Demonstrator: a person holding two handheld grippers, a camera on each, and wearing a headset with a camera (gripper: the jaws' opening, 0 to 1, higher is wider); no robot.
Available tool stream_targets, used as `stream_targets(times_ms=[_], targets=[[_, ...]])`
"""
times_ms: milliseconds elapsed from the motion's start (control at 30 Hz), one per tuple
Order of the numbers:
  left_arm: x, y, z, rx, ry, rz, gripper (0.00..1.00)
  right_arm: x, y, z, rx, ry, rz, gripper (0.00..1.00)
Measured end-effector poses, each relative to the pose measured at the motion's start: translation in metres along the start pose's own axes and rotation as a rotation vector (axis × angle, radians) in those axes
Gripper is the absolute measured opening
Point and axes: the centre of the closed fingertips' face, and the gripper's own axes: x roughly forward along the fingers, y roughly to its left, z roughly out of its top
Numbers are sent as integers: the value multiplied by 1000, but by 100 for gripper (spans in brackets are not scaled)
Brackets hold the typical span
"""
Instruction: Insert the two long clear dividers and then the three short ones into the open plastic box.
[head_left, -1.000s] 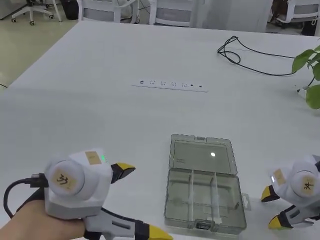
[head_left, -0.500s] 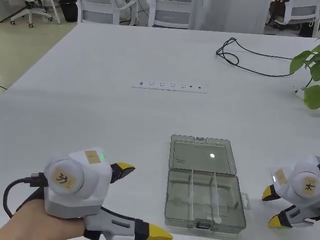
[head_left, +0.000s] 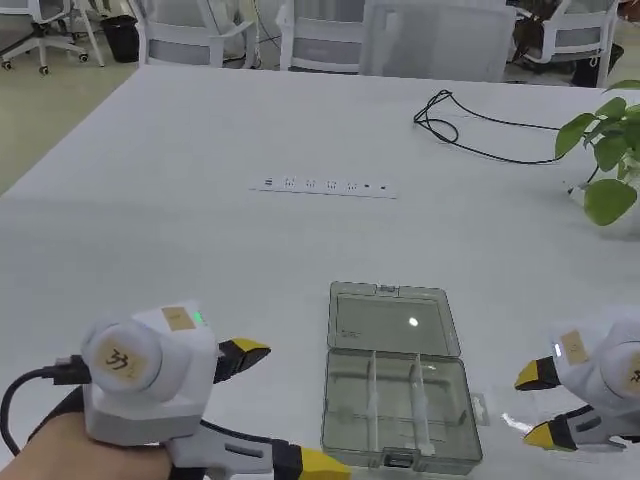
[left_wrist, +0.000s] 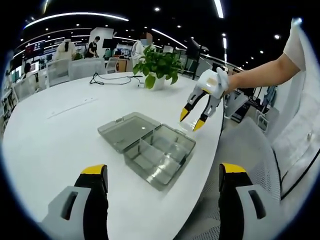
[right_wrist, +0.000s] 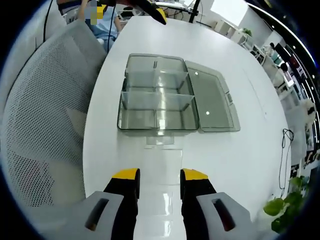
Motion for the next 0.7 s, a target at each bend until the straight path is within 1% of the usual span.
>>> stream_targets(times_ms=[133, 200, 267, 300, 367, 433, 500, 533, 700], targets=[[3, -3, 9, -31, -21, -12, 91, -14, 0, 14, -7, -18, -40, 33], [5, -5, 13, -57, -26, -21, 90, -21, 0, 21, -4, -33, -55, 33], [7, -9, 19, -70, -43, -31, 88, -28, 2, 31, -4, -52, -69, 33], [8, -10, 22, -87, -47, -37, 88, -31, 2, 34, -6, -55, -76, 33], [11, -14, 25, -116, -51, -53, 85, -36, 4, 42, -15, -62, -89, 33], [13, -19, 30, -147, -64, -70, 82, -42, 5, 51, -23, -71, -104, 33], [16, -24, 32, -184, -64, -88, 79, -46, 6, 59, -26, -79, -114, 33], [18, -26, 36, -195, -76, -99, 77, -49, 7, 64, -27, -87, -120, 33], [23, -35, 44, -249, -85, -131, 69, -58, 11, 83, -27, -109, -137, 33]])
